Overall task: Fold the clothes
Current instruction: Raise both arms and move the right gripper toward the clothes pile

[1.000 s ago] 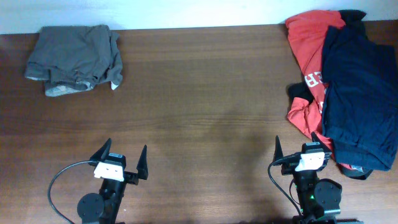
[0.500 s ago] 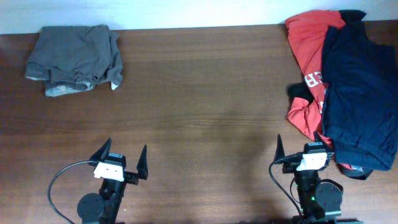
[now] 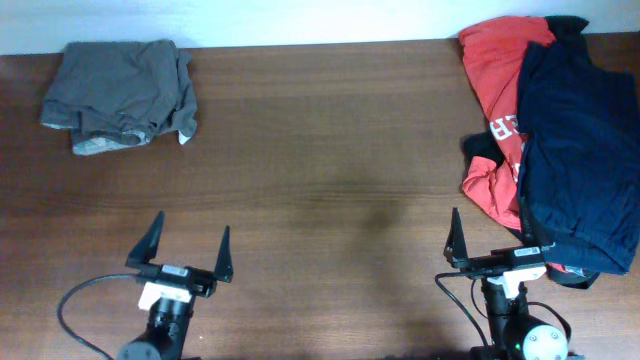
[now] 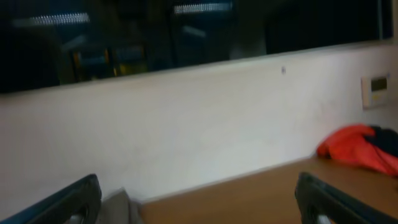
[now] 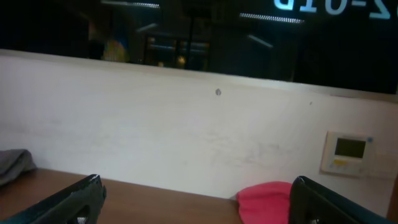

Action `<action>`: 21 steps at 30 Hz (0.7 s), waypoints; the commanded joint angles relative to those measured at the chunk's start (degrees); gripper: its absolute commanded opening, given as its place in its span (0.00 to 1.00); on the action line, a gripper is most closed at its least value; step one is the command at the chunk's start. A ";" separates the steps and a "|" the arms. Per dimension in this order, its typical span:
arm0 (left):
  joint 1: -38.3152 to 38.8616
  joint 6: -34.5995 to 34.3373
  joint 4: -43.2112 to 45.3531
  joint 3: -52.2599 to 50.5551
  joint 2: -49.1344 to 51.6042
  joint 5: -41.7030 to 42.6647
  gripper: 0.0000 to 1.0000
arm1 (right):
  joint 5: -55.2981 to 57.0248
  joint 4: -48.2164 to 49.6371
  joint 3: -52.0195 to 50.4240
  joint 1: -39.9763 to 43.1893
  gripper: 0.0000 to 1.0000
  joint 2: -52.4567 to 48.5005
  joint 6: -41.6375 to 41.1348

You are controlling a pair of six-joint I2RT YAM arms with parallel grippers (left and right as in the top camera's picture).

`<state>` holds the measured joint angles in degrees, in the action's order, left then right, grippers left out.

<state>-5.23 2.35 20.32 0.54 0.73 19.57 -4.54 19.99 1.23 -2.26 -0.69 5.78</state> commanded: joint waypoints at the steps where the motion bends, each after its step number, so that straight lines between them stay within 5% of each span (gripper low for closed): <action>1: 0.22 0.44 1.60 1.33 -0.17 0.59 0.99 | -1.07 0.66 5.03 0.42 0.99 0.33 -0.20; 9: 0.22 0.46 -3.72 13.62 8.61 0.66 0.99 | -1.07 -2.67 14.64 0.42 0.99 -0.35 0.02; 21: 0.22 0.48 -18.93 52.41 49.11 13.94 0.99 | -1.05 -23.76 42.97 0.42 0.99 -21.49 4.52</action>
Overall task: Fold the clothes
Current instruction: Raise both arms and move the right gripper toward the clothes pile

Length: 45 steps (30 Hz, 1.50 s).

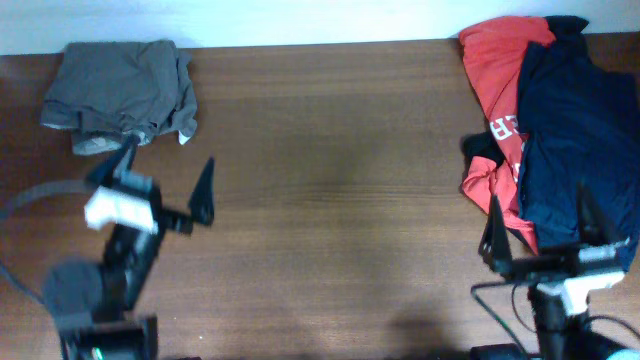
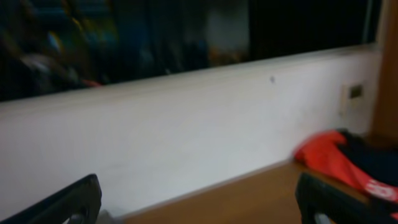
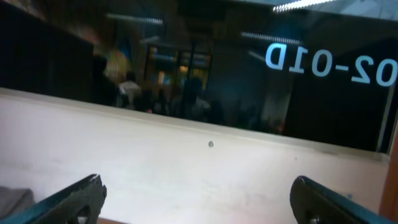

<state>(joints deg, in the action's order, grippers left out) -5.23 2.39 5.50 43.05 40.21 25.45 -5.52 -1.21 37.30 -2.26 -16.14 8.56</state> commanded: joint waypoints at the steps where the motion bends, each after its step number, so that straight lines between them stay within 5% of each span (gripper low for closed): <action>1: 0.22 0.44 -6.45 13.25 12.55 8.96 0.99 | -0.07 -4.52 9.84 0.42 0.99 -8.76 1.77; 10: 0.22 4.79 -22.08 34.93 37.16 9.27 0.99 | -0.07 -25.33 34.51 0.44 0.99 -36.09 1.75; 16: 0.22 4.79 -28.65 37.51 47.30 5.81 0.99 | -0.13 -41.31 47.93 0.52 0.99 -55.52 1.70; 22: 0.22 4.81 -35.60 37.51 55.10 3.39 0.99 | -2.14 -45.38 51.54 0.50 0.99 -71.45 1.66; 31: 0.26 4.74 -38.77 37.51 62.95 3.67 0.99 | -5.46 -47.60 51.54 0.46 0.99 -85.13 1.51; 40: 0.74 4.70 -37.31 37.51 64.26 3.34 0.99 | -2.60 -47.21 51.54 0.48 0.99 -86.75 -0.76; 45: 0.74 -8.35 -37.44 37.51 64.26 -14.60 0.99 | 18.05 -48.48 51.54 0.48 0.99 -86.75 -16.68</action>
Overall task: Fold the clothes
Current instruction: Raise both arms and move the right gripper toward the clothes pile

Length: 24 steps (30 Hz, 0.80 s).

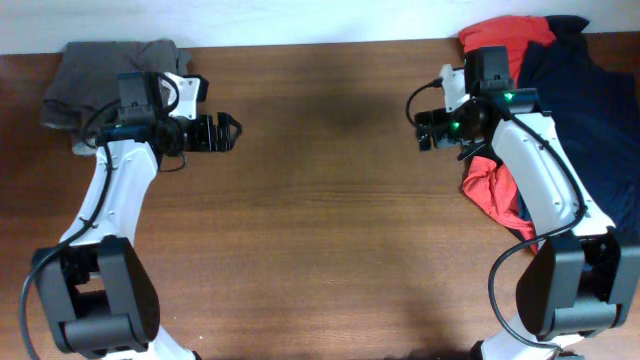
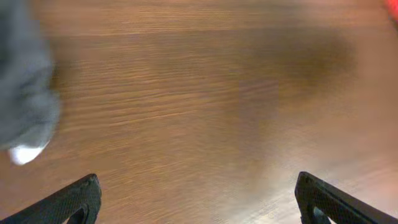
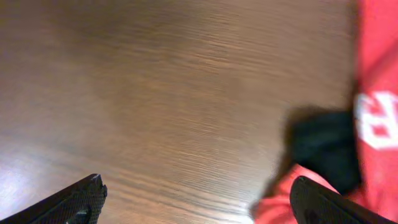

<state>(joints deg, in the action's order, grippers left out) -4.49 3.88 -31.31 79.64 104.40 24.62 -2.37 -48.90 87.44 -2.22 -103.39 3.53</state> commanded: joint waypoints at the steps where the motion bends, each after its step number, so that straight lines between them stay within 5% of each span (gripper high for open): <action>1: 0.00 -12.50 -1.27 0.92 0.07 -17.18 0.99 | 17.66 -1.36 1.40 0.44 0.99 0.50 -13.57; 9: 0.26 -15.65 -2.82 0.92 0.07 -19.56 0.99 | 20.31 -2.82 1.40 0.37 0.99 0.50 -15.78; 16: 1.40 7.78 -0.39 0.92 0.07 9.46 0.99 | -8.04 -3.28 1.40 0.37 0.99 0.50 8.00; 22: 2.32 8.22 0.85 0.92 0.07 11.67 0.99 | -6.49 -3.21 1.40 0.44 0.99 0.50 7.72; 24: 3.76 8.22 1.09 0.92 0.07 11.58 0.99 | 0.20 -2.78 1.40 1.22 0.99 0.50 0.17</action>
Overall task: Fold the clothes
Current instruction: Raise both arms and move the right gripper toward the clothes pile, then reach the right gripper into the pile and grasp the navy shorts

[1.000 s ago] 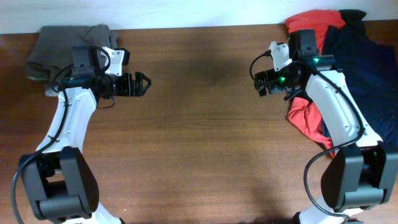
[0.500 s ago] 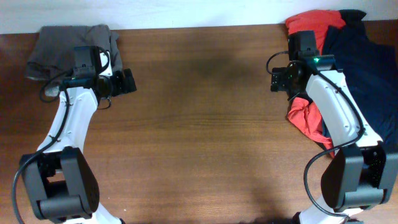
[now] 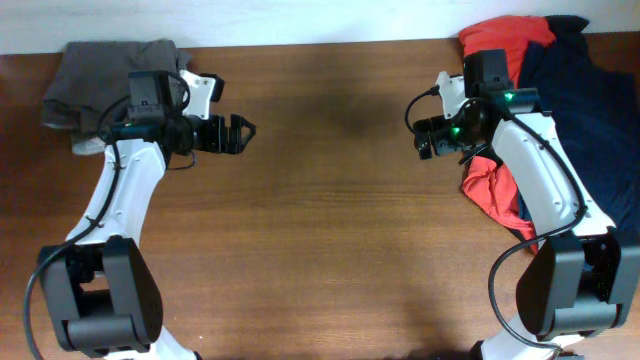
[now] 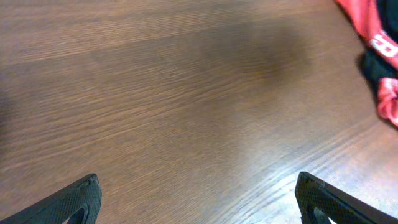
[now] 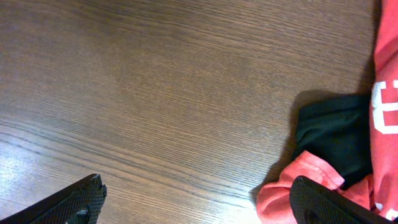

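Observation:
A pile of clothes lies at the far right: a red shirt (image 3: 492, 55) with a navy garment (image 3: 585, 115) over it. The right wrist view shows the red shirt's edge (image 5: 387, 93) and a black piece (image 5: 329, 140). My right gripper (image 3: 428, 140) hovers open just left of that pile, with bare wood between its fingers (image 5: 196, 186). A grey bundle of clothes (image 3: 110, 75) sits at the far left corner. My left gripper (image 3: 236, 133) is open to the right of it, over bare table (image 4: 198, 186). The left wrist view catches the red shirt (image 4: 373, 25) at its top right.
The brown wooden table (image 3: 330, 230) spreads between the two piles. A white wall runs along the table's far edge (image 3: 320, 20). Both arms reach in from the front, the left arm (image 3: 110, 210) and the right arm (image 3: 545, 190).
My left gripper has shifted a little to the right, away from the grey bundle, which has left its wrist view; the red shirt now shows there. The right gripper has barely moved.
Both grippers first stood open at the table's front edge, facing the wall. They were then raised, the left one further left. Later both were far out and pointing down, left by the grey bundle, right by the red shirt, where they remain, still open.

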Action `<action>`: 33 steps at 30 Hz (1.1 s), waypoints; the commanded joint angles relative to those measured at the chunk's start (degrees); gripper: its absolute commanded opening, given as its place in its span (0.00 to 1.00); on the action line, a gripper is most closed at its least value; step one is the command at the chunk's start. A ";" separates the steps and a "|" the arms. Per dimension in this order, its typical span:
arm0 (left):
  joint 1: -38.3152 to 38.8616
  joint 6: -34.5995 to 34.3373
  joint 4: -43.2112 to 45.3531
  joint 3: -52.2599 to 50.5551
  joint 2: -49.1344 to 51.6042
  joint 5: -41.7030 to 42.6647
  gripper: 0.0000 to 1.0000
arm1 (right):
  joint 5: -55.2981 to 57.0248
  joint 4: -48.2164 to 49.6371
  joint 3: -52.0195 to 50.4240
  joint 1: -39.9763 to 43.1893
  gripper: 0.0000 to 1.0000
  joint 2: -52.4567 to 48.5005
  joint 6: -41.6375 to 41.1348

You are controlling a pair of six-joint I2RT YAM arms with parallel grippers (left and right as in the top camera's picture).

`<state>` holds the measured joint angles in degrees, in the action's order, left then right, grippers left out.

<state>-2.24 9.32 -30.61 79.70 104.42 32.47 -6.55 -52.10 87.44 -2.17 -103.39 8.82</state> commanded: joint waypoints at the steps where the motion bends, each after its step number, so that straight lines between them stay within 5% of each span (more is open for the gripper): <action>1: 2.54 2.75 0.66 0.87 0.04 3.30 0.99 | 5.38 0.46 1.40 1.81 0.99 0.50 -7.56; 7: 13.86 0.59 5.31 1.53 0.04 -9.92 0.99 | 5.07 -0.55 1.40 9.33 0.99 0.50 -17.33; 18: 32.02 -1.11 15.72 2.64 2.80 -17.77 0.99 | 5.09 -4.22 1.22 22.05 1.00 -0.55 -18.40; 33: 35.10 -3.23 13.84 2.64 6.60 -21.00 0.99 | 3.50 -2.64 1.22 25.51 0.78 -14.25 -18.56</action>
<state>32.97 6.98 -16.34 81.49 111.02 12.29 -2.92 -55.35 87.81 23.44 -116.44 -9.23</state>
